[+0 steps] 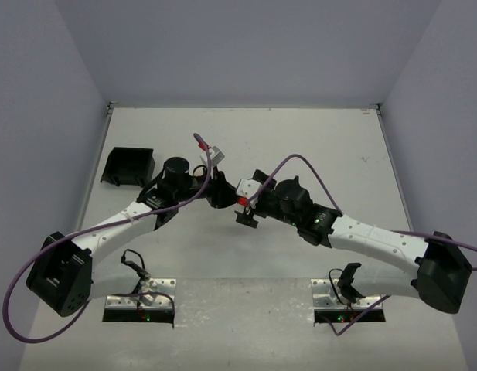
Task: Build the wood block tower
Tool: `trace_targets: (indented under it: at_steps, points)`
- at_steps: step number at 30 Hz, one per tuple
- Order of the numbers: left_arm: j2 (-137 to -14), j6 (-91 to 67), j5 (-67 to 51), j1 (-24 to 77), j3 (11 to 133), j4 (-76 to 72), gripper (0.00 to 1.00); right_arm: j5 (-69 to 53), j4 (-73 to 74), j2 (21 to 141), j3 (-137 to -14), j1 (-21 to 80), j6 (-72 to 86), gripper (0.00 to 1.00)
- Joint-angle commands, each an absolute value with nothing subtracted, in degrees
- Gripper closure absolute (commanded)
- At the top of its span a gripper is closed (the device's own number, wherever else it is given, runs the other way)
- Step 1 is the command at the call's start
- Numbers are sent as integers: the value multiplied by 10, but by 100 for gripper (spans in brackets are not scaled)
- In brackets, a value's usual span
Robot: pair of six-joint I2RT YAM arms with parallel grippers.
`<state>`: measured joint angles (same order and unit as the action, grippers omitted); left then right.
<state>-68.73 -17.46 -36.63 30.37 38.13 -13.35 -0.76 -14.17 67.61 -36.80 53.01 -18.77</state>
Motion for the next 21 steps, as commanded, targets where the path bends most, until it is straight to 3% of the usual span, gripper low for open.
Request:
trace_targets:
  at_steps: [1,6,9,11,21]
  points:
    - [-642,-60,-424,302,346,-227,100,-33,-62,613,-398,528,-122,1]
    - [-584,29,-494,302,272,-293,100,-93,82,550,-431,493,-61,1]
    - [-546,125,-581,302,231,-316,100,-240,124,531,-448,454,-50,1]
    - [-534,141,-598,301,221,-314,100,-270,172,545,-463,452,-66,1]
    - [-549,177,-635,302,240,-282,100,-405,196,615,-513,452,-128,1]
